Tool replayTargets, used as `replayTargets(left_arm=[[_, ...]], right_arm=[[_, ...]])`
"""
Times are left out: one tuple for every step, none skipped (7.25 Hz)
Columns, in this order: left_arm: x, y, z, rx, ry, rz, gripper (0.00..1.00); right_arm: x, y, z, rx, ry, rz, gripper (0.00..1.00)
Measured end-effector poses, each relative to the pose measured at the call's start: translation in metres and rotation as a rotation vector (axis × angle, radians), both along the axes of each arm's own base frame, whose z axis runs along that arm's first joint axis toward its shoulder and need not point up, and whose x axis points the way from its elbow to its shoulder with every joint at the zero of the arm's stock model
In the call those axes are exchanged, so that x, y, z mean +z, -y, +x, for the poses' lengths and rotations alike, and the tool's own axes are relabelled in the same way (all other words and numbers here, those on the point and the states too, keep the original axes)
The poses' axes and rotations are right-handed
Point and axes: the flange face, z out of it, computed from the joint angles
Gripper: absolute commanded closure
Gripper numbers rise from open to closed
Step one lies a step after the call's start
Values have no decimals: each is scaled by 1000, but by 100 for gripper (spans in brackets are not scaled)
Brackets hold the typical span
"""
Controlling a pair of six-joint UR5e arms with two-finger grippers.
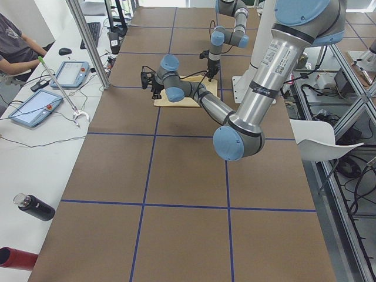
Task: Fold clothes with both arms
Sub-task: 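Grasp the shirt's near corner with the right gripper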
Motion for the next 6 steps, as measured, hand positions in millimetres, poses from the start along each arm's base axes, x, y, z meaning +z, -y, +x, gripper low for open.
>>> replayTargets(left_arm=[[0, 0, 0, 0, 0, 0, 52], [0, 0, 1, 1, 0, 0, 52], [-2, -3, 2, 3, -7, -5, 52], [-6, -11, 8, 0, -36, -34, 52], [-16, -30, 15, 3, -83, -69, 30], [-28, -56, 18, 22, -126, -80, 0]], right_arm=[[0, -1, 0, -4, 0, 2, 100], [-1, -1, 1, -8, 1, 5, 100], [-5, -1, 4, -10, 9, 7, 100], [-12, -1, 9, -10, 21, 8, 100], [-15, -1, 15, -9, 29, 9, 100], [-14, -2, 18, -8, 30, 10, 100]])
